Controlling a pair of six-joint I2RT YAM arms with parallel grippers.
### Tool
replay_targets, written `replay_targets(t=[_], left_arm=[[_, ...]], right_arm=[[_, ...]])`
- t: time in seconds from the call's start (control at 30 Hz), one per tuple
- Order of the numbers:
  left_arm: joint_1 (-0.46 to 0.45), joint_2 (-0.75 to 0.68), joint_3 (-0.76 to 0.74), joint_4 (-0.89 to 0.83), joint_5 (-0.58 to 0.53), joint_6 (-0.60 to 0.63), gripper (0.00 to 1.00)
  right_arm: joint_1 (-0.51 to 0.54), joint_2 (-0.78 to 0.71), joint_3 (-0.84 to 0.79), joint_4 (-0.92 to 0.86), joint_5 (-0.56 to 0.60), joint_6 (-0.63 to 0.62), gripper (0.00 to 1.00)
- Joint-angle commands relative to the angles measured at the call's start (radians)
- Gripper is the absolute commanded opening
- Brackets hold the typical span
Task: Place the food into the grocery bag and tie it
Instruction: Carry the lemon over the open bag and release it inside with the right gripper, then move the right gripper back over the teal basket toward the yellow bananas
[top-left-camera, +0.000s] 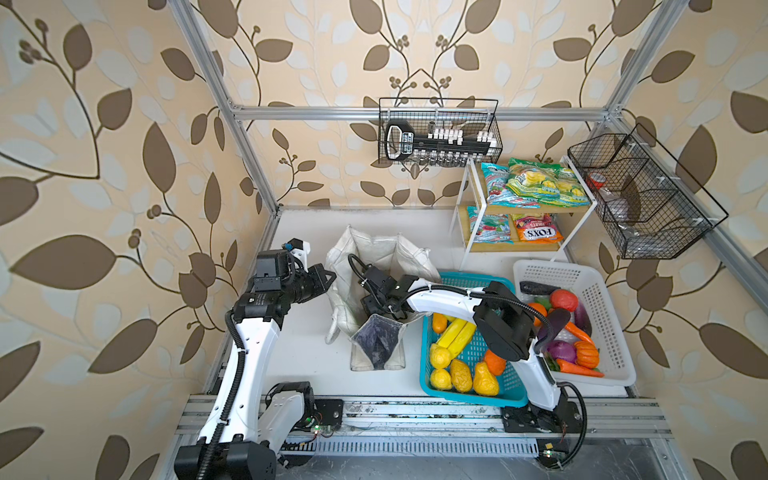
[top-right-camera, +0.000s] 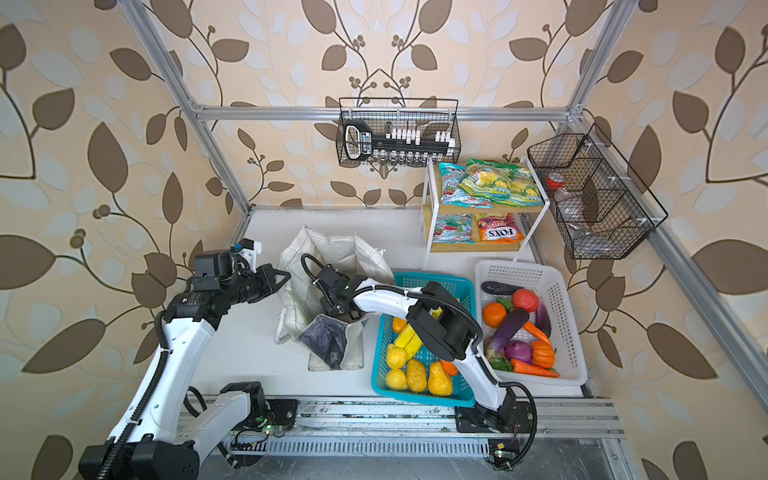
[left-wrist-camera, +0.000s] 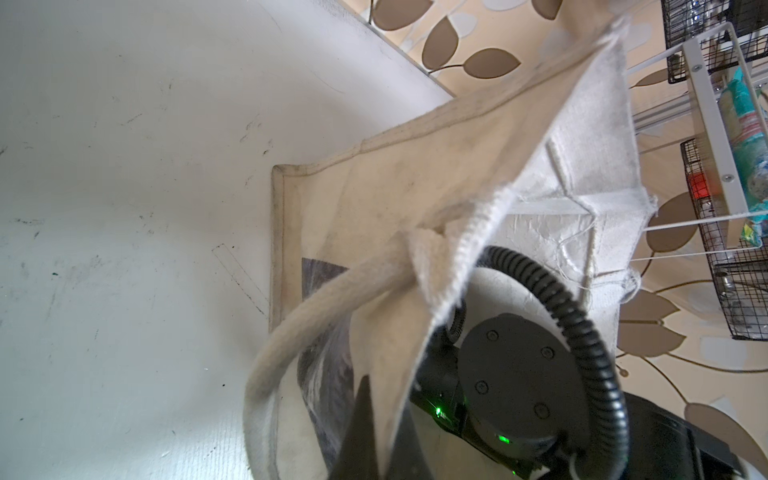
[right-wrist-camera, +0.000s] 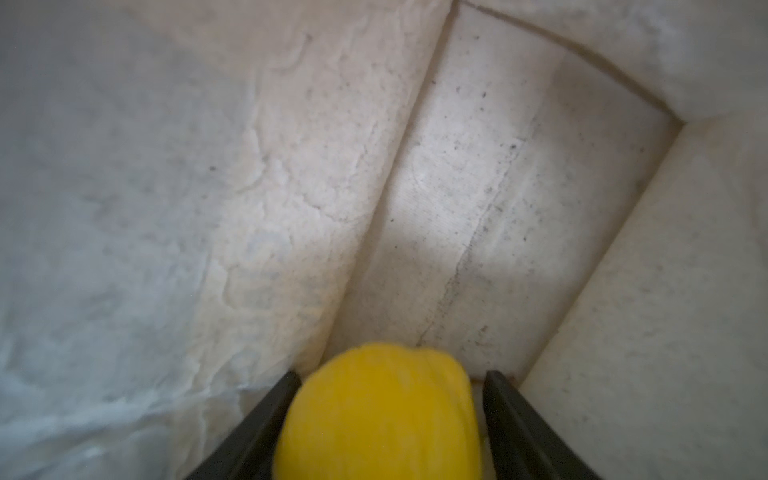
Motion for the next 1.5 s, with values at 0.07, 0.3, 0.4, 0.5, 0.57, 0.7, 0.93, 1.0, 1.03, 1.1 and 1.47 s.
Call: replay_targets(t=[0.07,0.3,0.4,0.5,0.57,0.7,0.93,1.0,1.03,1.1,1.47], left_arm=[[0.006,-0.019,-0.001,0.011,0.001,0.002,0.00],[0.006,-0.016,0.001,0.001,-0.014,0.005,0.00],[0.007,-0.017,0.005,-0.016,-0.040,0.012,0.00],[0.008,-0.017,0.015,-0.042,-0.081,0.021,0.00],[0.008,-0.026,0.011,-0.031,-0.079,0.016,0.00],[0.007,-0.030,0.010,-0.032,-0.087,0.020,0.00],[0.007,-0.023,0.012,-0.035,-0.069,0.023,0.00],[0.007,-0.031,0.010,-0.032,-0.077,0.024,0.00],[0.008,-0.033,0.010,-0.034,-0.081,0.024,0.00],[0.007,-0.030,0.014,-0.038,-0.081,0.025,0.00],[0.007,-0.072,0.011,-0.032,-0.105,0.026,0.00]], right_arm=[[-0.006,-0.028,0.024,-0.033,-0.043,-0.006,0.87],[0.005,-0.180,0.033,-0.078,-0.031,-0.024,1.00],[0.011,-0.265,-0.005,-0.070,-0.044,-0.052,1.00],[0.012,-0.334,-0.025,-0.098,-0.055,-0.065,1.00],[0.017,-0.380,-0.036,-0.121,-0.036,-0.077,1.00],[0.016,-0.531,-0.111,-0.122,0.007,-0.066,0.99],[-0.050,-0.867,-0.341,-0.057,-0.158,-0.097,1.00],[-0.086,-0.954,-0.393,-0.072,-0.201,-0.081,1.00],[-0.100,-0.991,-0.413,-0.075,-0.241,-0.081,1.00],[-0.116,-1.083,-0.458,-0.092,-0.235,-0.055,0.99],[-0.242,-1.419,-0.697,-0.258,-0.237,0.042,1.00]])
